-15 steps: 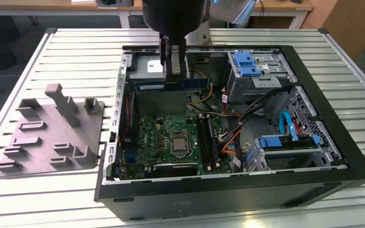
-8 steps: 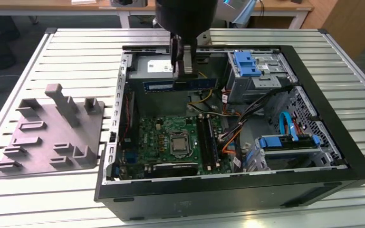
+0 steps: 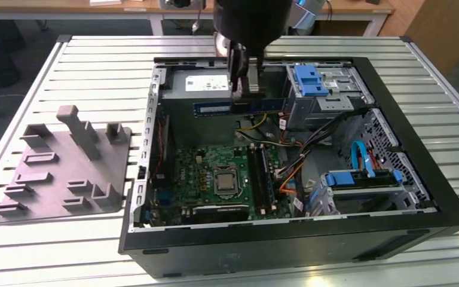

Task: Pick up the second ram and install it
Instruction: 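Pick up the second ram and move it above second insertion slot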

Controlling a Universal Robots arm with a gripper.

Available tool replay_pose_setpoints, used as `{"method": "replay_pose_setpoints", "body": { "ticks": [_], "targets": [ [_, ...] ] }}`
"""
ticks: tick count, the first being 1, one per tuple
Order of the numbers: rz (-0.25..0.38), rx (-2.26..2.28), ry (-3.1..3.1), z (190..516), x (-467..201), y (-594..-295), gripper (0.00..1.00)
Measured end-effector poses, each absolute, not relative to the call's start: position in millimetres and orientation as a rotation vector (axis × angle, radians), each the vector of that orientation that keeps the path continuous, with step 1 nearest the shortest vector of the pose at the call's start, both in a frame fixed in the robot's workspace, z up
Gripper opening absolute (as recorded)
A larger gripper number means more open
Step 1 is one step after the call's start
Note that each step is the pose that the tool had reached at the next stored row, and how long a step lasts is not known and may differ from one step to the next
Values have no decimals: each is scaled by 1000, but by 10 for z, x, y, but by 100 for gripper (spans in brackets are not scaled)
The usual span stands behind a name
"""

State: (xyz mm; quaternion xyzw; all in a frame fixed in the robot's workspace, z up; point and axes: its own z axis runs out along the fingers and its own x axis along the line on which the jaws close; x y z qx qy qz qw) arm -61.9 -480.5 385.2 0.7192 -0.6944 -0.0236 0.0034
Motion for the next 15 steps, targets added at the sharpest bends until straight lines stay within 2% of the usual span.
{"method": "replay_pose_setpoints", "body": {
  "ticks": [15],
  "targets": [
    [-78,2253,-2175,3636,-455,-4805,14]
  ]
}}
